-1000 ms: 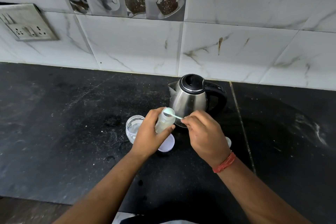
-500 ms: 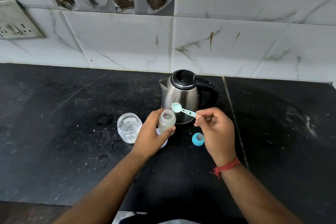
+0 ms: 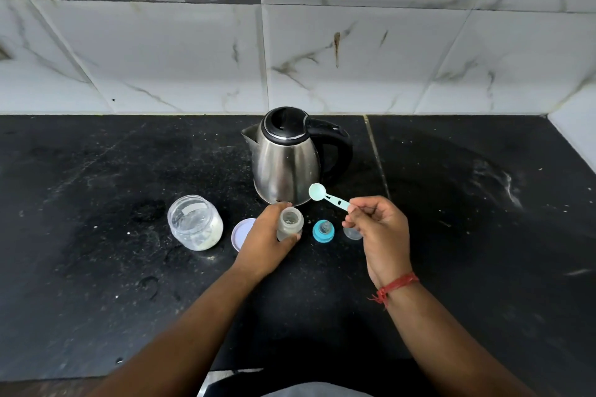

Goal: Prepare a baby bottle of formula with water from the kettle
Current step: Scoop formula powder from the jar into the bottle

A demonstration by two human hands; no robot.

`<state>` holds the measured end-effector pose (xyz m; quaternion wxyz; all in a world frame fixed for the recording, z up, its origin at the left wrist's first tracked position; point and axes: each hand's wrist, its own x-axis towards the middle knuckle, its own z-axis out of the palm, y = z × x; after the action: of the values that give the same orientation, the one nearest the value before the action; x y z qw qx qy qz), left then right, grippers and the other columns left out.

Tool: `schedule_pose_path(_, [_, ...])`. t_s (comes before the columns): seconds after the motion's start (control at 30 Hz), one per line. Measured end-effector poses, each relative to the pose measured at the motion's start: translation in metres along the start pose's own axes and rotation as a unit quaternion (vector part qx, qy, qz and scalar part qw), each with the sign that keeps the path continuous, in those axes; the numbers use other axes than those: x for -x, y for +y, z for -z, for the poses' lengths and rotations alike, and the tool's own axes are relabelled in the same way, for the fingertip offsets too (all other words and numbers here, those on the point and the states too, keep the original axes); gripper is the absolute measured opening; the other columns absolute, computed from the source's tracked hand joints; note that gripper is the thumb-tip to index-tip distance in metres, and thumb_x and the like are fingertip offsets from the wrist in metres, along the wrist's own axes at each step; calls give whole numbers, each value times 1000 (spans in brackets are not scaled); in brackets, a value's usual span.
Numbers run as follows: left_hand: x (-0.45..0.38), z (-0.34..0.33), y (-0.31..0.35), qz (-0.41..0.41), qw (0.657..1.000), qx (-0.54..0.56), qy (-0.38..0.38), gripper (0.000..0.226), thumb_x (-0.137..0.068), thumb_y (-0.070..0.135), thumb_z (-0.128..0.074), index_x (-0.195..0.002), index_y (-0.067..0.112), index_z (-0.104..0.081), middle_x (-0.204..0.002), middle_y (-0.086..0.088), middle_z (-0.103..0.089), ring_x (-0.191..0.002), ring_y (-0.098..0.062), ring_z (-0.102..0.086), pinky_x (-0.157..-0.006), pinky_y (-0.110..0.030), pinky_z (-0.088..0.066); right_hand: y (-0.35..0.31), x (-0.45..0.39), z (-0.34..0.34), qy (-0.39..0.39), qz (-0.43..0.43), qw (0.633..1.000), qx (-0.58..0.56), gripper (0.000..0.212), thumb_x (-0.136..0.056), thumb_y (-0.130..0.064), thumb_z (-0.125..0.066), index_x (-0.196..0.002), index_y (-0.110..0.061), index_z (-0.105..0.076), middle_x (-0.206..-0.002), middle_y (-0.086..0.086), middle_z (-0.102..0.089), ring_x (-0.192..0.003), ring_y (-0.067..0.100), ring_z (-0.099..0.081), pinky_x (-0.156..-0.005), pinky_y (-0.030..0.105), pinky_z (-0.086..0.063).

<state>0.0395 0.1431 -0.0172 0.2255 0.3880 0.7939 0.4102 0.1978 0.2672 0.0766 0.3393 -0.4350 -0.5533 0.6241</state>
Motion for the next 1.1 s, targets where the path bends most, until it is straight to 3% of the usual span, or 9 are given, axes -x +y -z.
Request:
schedule_pose_path(0.1, [-3, -5, -2, 4, 1000, -5, 0, 57, -87, 13, -77, -133, 30, -49, -121, 28, -52, -111, 10, -51, -96, -6, -34, 2, -1, 2, 0, -20, 1000, -16, 14, -91, 7, -66, -93, -6, -71, -70, 0, -69, -64, 12, -67, -82, 45, -58])
schedule_pose_path(0.27, [-1, -3, -5, 10, 1000, 9, 6, 83, -82, 10, -82, -151, 16, -37, -143, 7, -48, -130, -5, -49, -112, -21, -38, 5, -2, 0, -10, -27, 999, -42, 13, -92, 7, -63, -96, -3, -70, -75, 4, -68, -65, 13, -66, -75, 33, -59])
schedule_pose_path(0.33, [3, 2, -4, 18, 999, 31, 17, 86, -82, 12, -83, -152, 17, -35, -142, 7, -48, -125, -1, -53, -106, -12, -39, 6, -3, -4, -21, -27, 998, -53, 12, -93, 7, -62, -97, -2, -69, -79, 7, -67, -67, 15, -66, -69, 26, -57])
schedule_pose_path(0.4, [9, 11, -1, 17, 998, 44, 41, 82, -84, 17, -83, -152, 21, -36, -141, 11, -48, -122, 4, -53, -101, -6, -37, 6, -4, -11, -34, -30, 997, -69, 11, -94, 7, -62, -99, -1, -68, -84, 9, -67, -72, 18, -66, -68, 25, -57])
schedule_pose_path(0.53, [22, 43, 5, -20, 994, 61, 88, 66, -91, 20, -76, -147, 24, -41, -141, 10, -47, -132, 1, -49, -110, -16, -40, 1, -3, -35, -71, -17, 993, -89, 10, -94, 7, -62, -101, 1, -67, -83, 7, -68, -73, 19, -66, -72, 28, -59])
schedule_pose_path(0.67, [34, 81, 4, -52, 988, 57, 135, 58, -94, 15, -73, -144, 19, -44, -142, 7, -47, -132, -7, -53, -109, -24, -46, -1, 1, -72, -111, -6, 990, -91, 10, -95, 7, -60, -100, 1, -65, -79, 6, -66, -69, 15, -65, -70, 28, -57])
schedule_pose_path(0.83, [51, 129, -16, -47, 973, -24, 225, 57, -88, 28, -71, -139, 16, -49, -138, 8, -48, -130, -8, -52, -108, -25, -43, -1, 9, -122, -155, 5, 984, -82, 13, -95, 8, -60, -94, -4, -65, -82, 11, -65, -66, 13, -65, -64, 24, -56])
schedule_pose_path(0.97, [58, 149, -42, -23, 974, -68, 215, 71, -85, 32, -77, -144, 10, -44, -146, 0, -43, -139, -13, -43, -114, -29, -38, 6, 13, -159, -200, 57, 978, 16, 23, -94, 8, -61, -87, -14, -65, -83, 7, -67, -65, 11, -67, -65, 27, -58])
schedule_pose_path(1.1, [60, 153, -61, 7, 983, -82, 167, 87, -83, 33, -83, -152, 11, -35, -157, 0, -34, -146, -9, -30, -117, -12, -20, 17, 14, -190, -233, 189, 928, 223, 26, -86, 6, -62, -79, -20, -66, -82, -4, -62, -65, 14, -65, -63, 33, -57])
